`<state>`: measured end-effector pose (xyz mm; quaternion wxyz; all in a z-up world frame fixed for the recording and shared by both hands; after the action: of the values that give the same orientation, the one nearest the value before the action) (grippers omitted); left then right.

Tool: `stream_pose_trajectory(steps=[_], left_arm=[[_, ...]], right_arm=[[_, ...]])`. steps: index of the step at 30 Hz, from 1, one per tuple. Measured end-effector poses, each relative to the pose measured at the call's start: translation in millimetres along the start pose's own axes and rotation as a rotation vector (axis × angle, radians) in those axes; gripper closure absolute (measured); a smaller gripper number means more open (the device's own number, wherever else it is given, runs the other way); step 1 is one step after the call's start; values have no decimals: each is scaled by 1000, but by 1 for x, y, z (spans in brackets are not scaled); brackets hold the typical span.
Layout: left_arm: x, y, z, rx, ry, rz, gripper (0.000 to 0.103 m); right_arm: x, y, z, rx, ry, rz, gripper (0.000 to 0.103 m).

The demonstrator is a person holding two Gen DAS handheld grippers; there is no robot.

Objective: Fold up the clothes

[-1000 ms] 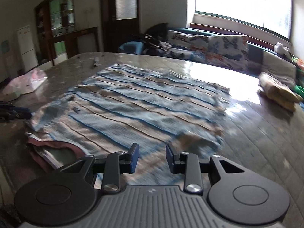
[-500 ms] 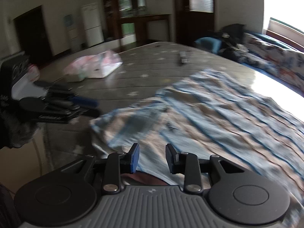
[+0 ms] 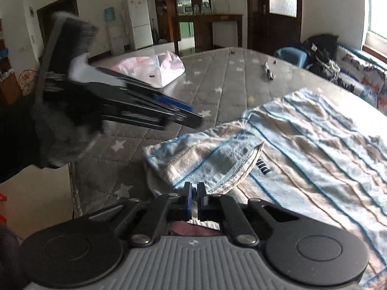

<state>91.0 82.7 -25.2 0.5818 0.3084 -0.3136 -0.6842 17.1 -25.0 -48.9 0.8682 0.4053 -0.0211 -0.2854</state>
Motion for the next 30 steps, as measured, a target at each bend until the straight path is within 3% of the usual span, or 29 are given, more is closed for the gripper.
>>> stream_pose_trajectory(steps=[9,15,21,30], left_arm=[[19,3,-45,-58,-16,-105,72],[20,16,-38,-20,-36,-109,73],[25,11,-52,-50,-48,-131,72],[25,-3,-29,-29,-59,-184,73]], right_arm=[[0,-11,4,-42,25,-5,98],[20,9,11,7,-3,-42,97],[46,29,-7,27,-51,-78,97],[45,30,-34,-38,-25,-34,96]])
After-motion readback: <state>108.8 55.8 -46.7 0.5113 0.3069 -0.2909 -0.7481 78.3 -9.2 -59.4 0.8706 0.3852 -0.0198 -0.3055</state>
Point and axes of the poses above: each gripper's, at about its wrist camera, not at the fingertips, and z roughly against the way its jaws point, x to its right, y to its top, the point moved 10 cm from there along -z, roughly the way its jaws point, and after that the axes turned 10 degrees about y, right-handed, at the moved point
